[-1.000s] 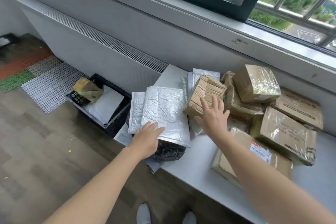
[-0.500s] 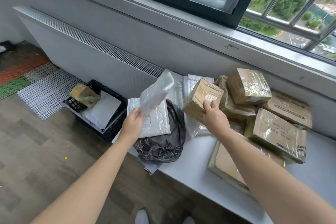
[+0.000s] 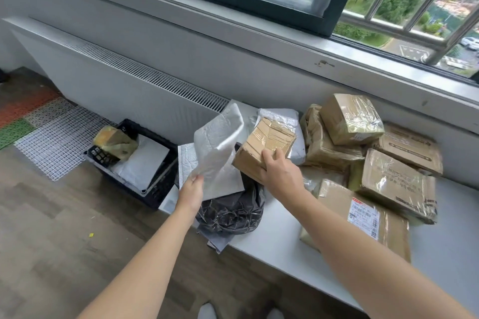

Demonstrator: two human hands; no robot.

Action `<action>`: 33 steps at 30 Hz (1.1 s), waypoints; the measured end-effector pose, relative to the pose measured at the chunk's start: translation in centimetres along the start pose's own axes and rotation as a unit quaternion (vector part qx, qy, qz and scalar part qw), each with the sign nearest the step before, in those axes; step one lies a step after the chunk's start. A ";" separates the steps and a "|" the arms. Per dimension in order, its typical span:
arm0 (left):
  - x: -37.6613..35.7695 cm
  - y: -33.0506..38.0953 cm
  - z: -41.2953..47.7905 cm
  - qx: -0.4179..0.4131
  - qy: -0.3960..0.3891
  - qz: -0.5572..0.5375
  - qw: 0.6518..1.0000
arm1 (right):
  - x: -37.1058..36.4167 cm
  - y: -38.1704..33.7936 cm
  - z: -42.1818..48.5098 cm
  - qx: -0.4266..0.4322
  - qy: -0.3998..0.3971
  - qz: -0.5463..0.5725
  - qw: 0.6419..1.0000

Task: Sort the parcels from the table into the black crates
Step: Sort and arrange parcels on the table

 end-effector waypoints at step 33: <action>-5.5 15.9 -4.4 -0.440 -0.115 0.442 0.773 | 11.5 5.5 0.9 0.043 0.061 0.219 0.973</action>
Point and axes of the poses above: each hand's wrist, its own z-axis towards the middle knuckle, its own x-axis out of the back of the hand, y = z × x, the point moved 6 cm from there along z, towards the middle knuckle, and after that the axes turned 8 degrees about -x, right-handed, at the moved point
